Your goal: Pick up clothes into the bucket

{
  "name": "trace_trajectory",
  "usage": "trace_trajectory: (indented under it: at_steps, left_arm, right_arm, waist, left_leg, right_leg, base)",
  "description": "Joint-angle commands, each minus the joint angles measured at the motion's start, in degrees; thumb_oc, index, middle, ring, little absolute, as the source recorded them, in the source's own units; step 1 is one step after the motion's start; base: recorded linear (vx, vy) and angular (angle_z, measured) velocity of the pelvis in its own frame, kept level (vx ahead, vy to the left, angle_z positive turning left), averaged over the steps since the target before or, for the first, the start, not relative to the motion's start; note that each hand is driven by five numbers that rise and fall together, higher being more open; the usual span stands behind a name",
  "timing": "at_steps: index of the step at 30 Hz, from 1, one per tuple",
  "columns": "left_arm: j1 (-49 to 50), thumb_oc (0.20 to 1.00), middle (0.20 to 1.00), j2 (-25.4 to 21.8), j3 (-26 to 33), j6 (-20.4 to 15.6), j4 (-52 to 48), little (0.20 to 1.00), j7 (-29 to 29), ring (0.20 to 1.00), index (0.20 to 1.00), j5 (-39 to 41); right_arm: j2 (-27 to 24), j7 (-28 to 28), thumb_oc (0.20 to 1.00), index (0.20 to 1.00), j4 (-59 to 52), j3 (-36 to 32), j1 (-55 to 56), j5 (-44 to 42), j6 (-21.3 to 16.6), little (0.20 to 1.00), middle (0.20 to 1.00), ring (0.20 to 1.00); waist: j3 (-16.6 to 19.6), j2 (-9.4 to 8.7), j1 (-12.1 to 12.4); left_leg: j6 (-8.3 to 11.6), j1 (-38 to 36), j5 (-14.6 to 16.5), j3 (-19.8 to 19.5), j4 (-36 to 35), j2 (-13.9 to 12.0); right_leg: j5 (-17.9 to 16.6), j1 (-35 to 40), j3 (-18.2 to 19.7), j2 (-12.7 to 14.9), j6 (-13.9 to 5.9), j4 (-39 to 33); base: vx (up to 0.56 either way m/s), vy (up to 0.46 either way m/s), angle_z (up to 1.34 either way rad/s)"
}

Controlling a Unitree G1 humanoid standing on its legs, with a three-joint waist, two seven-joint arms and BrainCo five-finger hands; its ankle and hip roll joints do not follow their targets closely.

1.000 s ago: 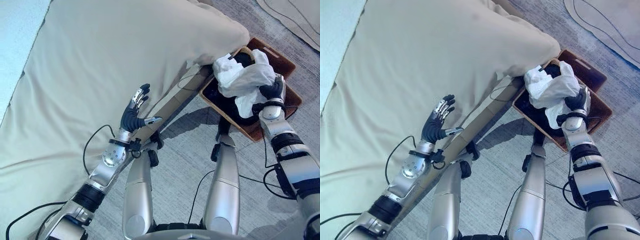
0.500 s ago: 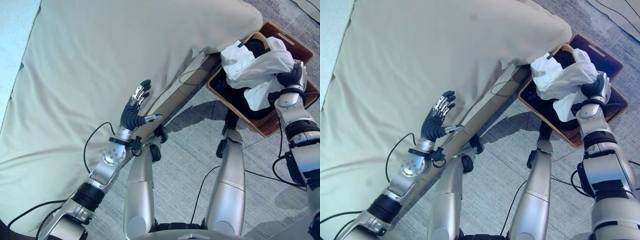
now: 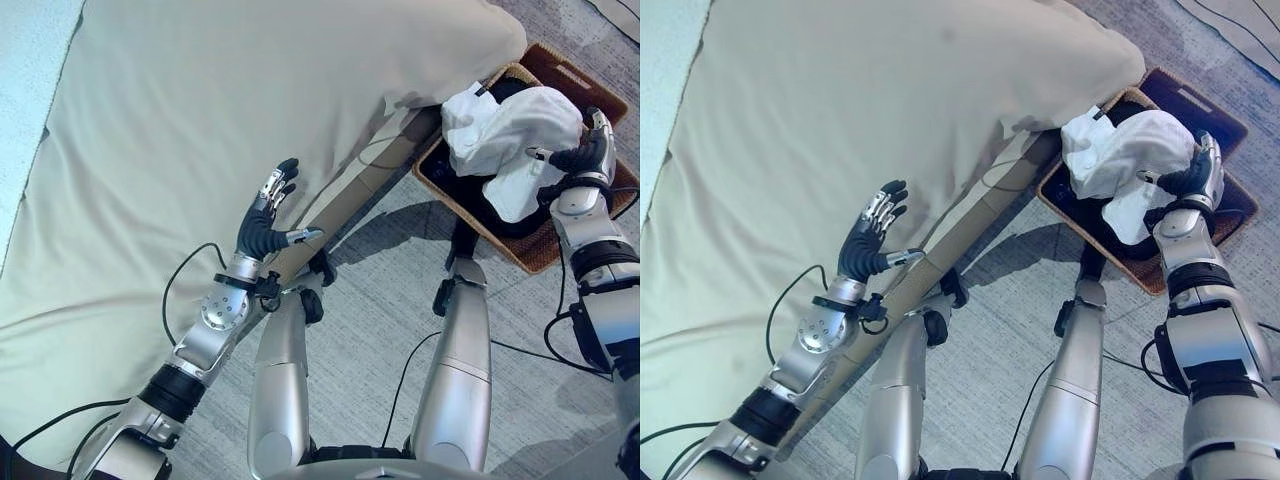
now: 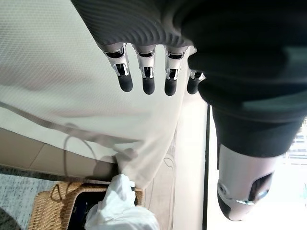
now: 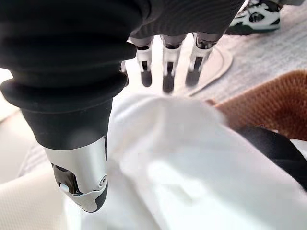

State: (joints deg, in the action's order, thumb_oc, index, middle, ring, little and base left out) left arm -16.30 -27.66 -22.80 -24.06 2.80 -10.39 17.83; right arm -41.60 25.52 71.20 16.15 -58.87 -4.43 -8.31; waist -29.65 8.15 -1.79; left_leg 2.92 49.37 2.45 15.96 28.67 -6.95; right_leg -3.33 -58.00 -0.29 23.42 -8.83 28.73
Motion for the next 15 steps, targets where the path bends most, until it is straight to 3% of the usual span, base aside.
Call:
trace_trajectory:
  at_steps: [1, 10, 12, 15]
  left_arm:
    - [3.02, 1.0, 1.0, 0.2, 2.7, -2.31, -4.21, 1.0, -0.23, 1.0, 1.0, 2.49]
    - [2.38, 1.0, 1.0, 0.73, 3.39, -2.3, -2.18, 1.0, 0.18, 1.0, 1.0, 1.8]
    - [2.22, 1.0, 1.0, 1.03, 4.43, -2.61, -0.86, 1.0, 0.07, 1.0, 1.0, 1.48]
    - [2.66, 1.0, 1.0, 1.16, 5.24, -2.91, 0.13, 1.0, 0.1, 1.0, 1.0, 1.57]
  right_arm:
    - [-1.22, 0.87, 1.0, 1.0, -0.82, -0.58, 2.71, -3.49, -1.1, 1.0, 1.0, 1.0]
    - [2.1, -0.38, 1.0, 1.0, -3.23, -4.65, 10.3, -6.92, -2.98, 1.0, 1.0, 1.0]
    - [4.26, 0.16, 1.0, 1.0, -8.36, -6.8, 15.18, -7.47, -4.31, 1.0, 1.0, 1.0]
    - [6.22, 0.5, 1.0, 1.0, -14.66, -8.34, 20.23, -7.1, -5.46, 1.0, 1.0, 1.0]
  waist:
    - [5.26, 1.37, -0.25]
    - [5.95, -0.29, -0.78]
    - [6.22, -1.43, -1.5]
    - [6.49, -2.28, -1.87]
  left_leg:
    - [-0.17, -0.53, 6.57, -5.41, 2.35, 0.49]
    - [0.51, -7.02, 4.72, -6.58, -3.24, 0.38]
    - [0.63, -10.06, 2.0, -6.45, -6.45, 0.56]
    - [1.12, -14.1, 1.15, -7.06, -9.01, 0.51]
  right_leg:
    - [1.19, -0.31, -0.96, -2.03, -0.58, 0.97]
    - [0.26, 6.98, -3.42, -2.22, -1.04, -3.3]
    - [-1.97, 11.04, -5.12, -1.85, -0.77, -6.52]
    - [-2.39, 15.9, -6.52, -1.94, -1.03, -8.96]
  base:
    - [0.0, 0.0, 0.0]
    - [0.0, -0.017, 0.01]
    - [-0.04, -0.056, 0.05]
    - [0.11, -0.085, 0.11]
